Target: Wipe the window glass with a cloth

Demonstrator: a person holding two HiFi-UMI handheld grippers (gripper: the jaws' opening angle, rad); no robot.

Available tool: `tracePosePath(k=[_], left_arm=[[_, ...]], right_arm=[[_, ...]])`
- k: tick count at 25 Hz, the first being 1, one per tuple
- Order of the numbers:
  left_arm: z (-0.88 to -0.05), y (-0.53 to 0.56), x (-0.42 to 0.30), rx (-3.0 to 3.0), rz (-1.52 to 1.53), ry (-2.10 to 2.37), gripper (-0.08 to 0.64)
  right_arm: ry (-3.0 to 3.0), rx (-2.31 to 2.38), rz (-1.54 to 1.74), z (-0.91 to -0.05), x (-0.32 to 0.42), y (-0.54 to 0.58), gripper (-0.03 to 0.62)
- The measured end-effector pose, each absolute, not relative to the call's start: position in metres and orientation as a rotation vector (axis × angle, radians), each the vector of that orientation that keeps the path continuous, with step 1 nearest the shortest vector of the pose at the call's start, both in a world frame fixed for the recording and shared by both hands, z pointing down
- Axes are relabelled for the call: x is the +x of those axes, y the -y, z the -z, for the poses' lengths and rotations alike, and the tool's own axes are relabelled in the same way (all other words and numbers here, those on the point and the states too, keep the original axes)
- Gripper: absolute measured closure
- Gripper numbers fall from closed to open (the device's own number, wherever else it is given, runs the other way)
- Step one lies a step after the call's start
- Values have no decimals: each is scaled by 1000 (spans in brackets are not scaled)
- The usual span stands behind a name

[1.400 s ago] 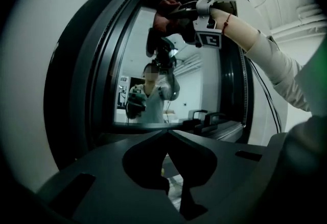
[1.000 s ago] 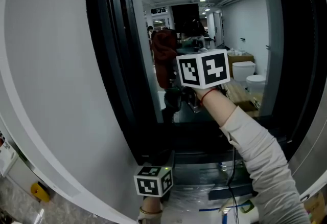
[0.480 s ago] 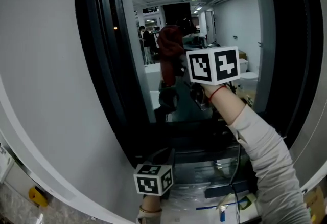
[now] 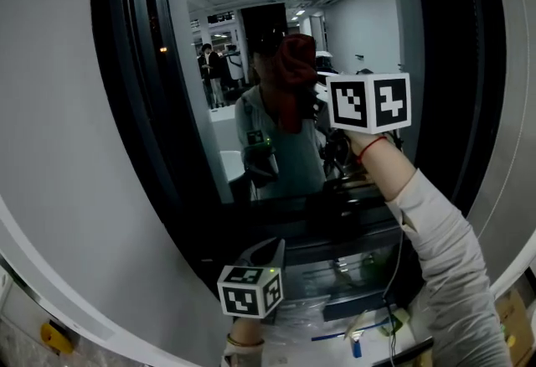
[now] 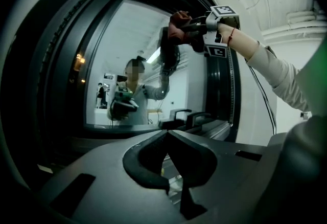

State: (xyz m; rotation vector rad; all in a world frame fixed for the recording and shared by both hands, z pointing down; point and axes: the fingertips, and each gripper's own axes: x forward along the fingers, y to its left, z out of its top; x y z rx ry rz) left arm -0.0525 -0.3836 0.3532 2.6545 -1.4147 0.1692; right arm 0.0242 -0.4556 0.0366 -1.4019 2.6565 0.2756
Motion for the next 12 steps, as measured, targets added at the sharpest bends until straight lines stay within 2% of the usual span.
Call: tracePosePath(k=[12], left_arm=[[-356,387,-7,2732,-183,1274,555]], right_arm=[[-2531,-1605,-247,-44,116,453,541]])
